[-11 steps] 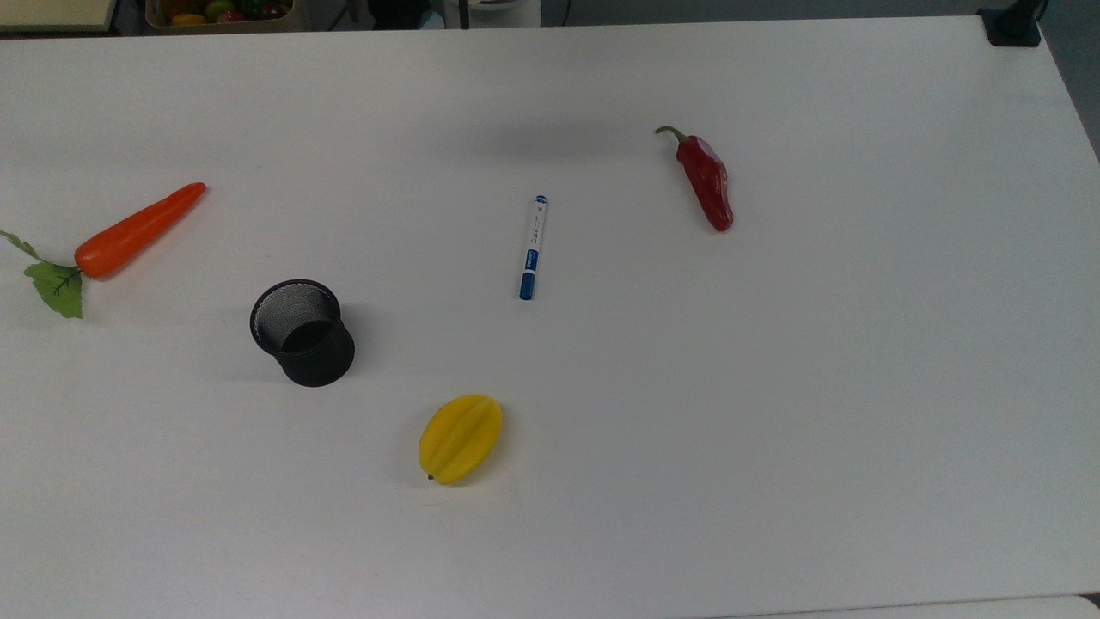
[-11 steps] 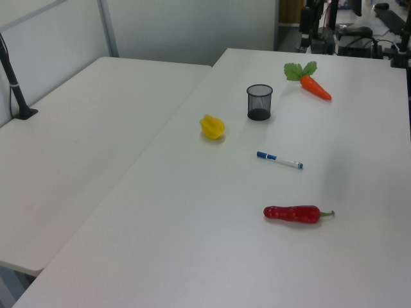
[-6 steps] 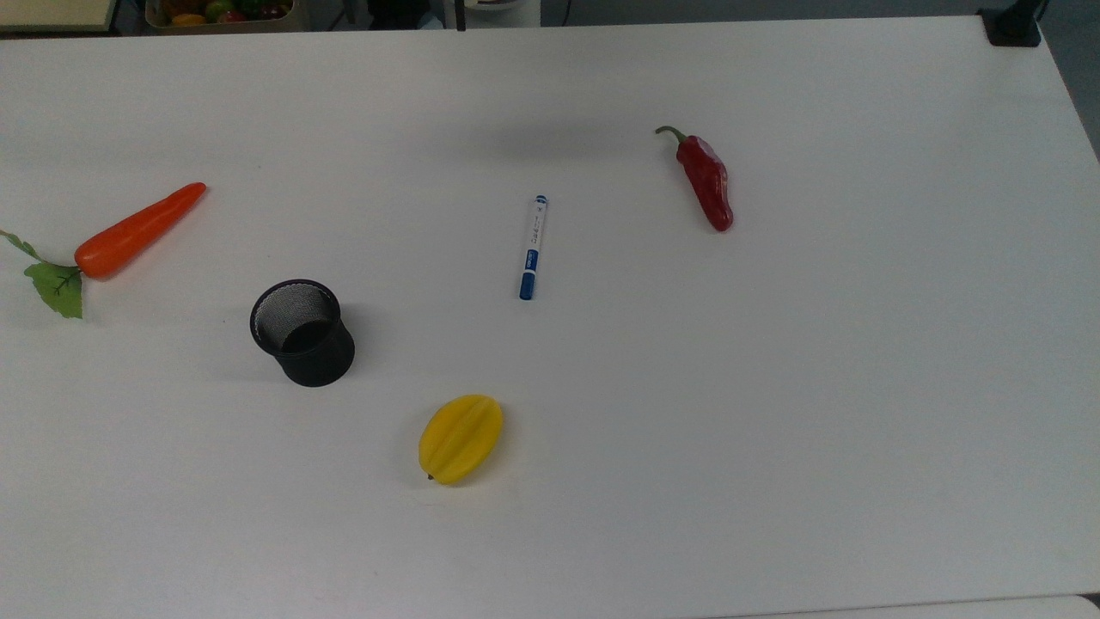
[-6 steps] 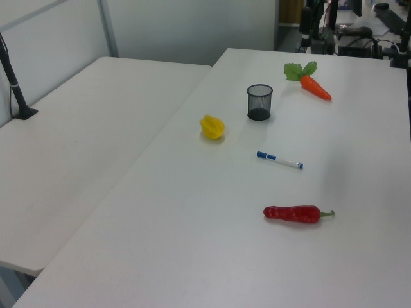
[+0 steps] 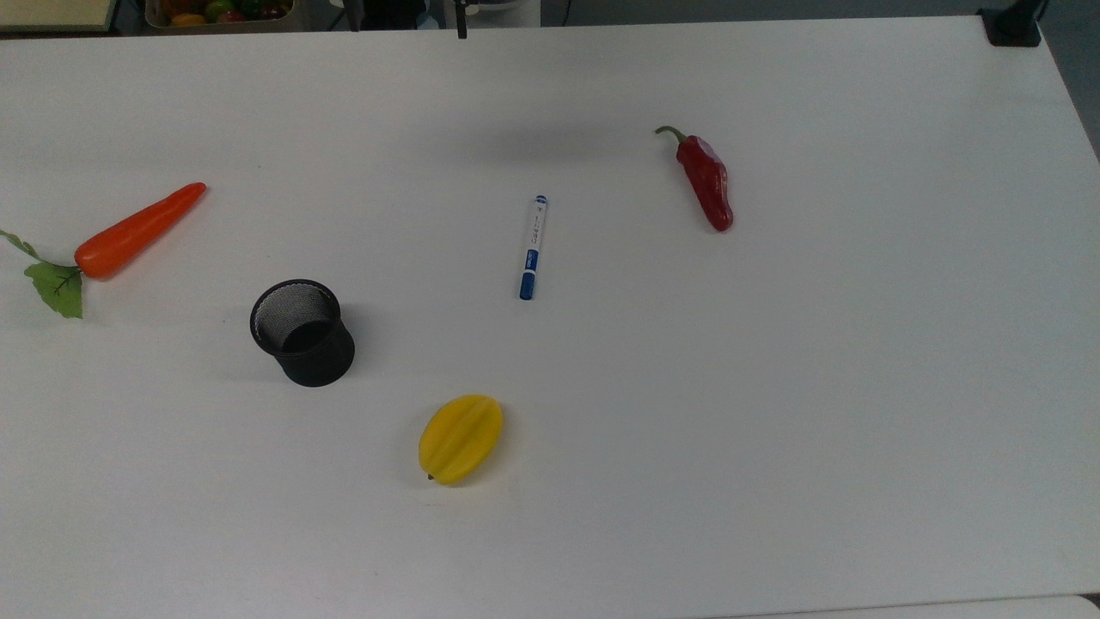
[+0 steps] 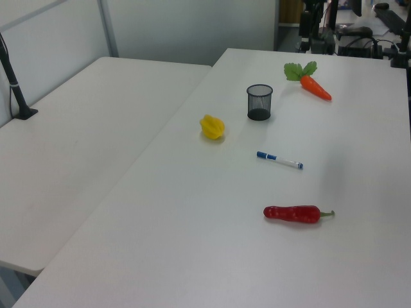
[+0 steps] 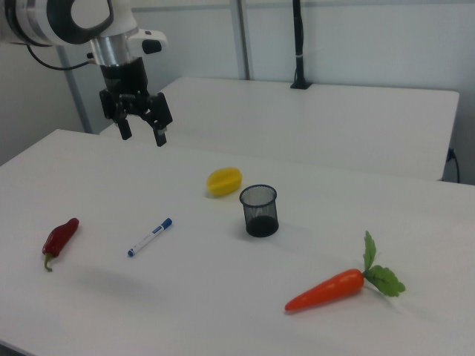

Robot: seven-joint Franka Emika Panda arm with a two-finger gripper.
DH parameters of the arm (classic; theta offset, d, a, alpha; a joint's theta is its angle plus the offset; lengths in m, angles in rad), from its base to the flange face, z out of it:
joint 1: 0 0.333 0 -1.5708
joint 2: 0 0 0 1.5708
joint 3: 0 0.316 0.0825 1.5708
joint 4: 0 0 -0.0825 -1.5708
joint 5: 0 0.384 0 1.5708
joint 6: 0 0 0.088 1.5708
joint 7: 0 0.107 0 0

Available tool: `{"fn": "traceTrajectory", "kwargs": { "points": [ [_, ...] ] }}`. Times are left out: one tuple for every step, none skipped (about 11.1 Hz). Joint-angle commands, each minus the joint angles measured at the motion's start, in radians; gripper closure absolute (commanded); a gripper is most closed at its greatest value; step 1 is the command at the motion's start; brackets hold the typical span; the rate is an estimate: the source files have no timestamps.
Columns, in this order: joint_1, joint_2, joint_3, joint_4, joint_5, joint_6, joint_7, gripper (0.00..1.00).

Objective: Place marker

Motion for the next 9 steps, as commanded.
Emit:
{"fn": "traceTrajectory", "kwargs": {
  "points": [
    [-0.003, -0.006, -0.001, -0.060, 0.017, 0.044, -0.012, 0.00],
    [-0.003, 0.002, -0.003, -0.071, 0.017, 0.067, -0.007, 0.00],
    [-0.003, 0.014, -0.001, -0.085, 0.015, 0.095, -0.007, 0.00],
    [0.000, 0.040, -0.001, -0.103, 0.012, 0.143, -0.004, 0.00],
    [0.004, 0.069, -0.001, -0.112, 0.012, 0.185, 0.008, 0.00],
    [0.010, 0.101, 0.002, -0.111, 0.009, 0.213, 0.046, 0.00],
    [0.026, 0.135, 0.011, -0.113, 0.004, 0.246, 0.109, 0.00],
    [0.064, 0.173, 0.010, -0.114, 0.000, 0.282, 0.175, 0.00],
    [0.081, 0.196, 0.010, -0.120, -0.014, 0.306, 0.222, 0.00]
  ]
}}
